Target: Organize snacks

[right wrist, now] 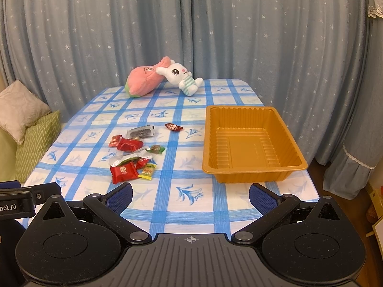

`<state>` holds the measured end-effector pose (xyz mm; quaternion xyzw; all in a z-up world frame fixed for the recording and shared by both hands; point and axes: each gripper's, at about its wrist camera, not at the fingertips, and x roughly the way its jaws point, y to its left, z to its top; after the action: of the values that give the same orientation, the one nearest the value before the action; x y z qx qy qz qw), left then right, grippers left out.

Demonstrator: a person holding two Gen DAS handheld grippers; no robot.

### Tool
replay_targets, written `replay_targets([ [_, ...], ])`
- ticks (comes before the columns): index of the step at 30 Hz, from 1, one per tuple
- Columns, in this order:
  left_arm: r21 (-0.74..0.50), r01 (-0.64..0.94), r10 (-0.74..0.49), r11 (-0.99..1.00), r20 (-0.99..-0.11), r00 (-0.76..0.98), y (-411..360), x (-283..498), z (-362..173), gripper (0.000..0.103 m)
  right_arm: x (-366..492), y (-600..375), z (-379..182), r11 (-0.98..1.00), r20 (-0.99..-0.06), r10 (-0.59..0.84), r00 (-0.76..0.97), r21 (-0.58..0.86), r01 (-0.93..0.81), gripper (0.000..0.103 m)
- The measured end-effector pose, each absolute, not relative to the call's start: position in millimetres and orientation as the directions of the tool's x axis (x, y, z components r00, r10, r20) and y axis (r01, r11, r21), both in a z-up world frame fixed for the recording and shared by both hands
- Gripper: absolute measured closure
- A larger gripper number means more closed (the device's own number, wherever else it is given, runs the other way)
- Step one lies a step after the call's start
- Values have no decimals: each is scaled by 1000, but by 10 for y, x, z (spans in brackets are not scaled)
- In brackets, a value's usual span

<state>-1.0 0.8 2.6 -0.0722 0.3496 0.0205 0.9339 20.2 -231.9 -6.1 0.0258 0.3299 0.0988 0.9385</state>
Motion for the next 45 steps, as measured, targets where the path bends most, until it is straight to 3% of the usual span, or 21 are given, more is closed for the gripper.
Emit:
replay_targets([
  [45,-120,-89,-12,989,-656,755,-5,-7,26,0,194,-2337,-78,980,-615,200,763,114,-165,0],
])
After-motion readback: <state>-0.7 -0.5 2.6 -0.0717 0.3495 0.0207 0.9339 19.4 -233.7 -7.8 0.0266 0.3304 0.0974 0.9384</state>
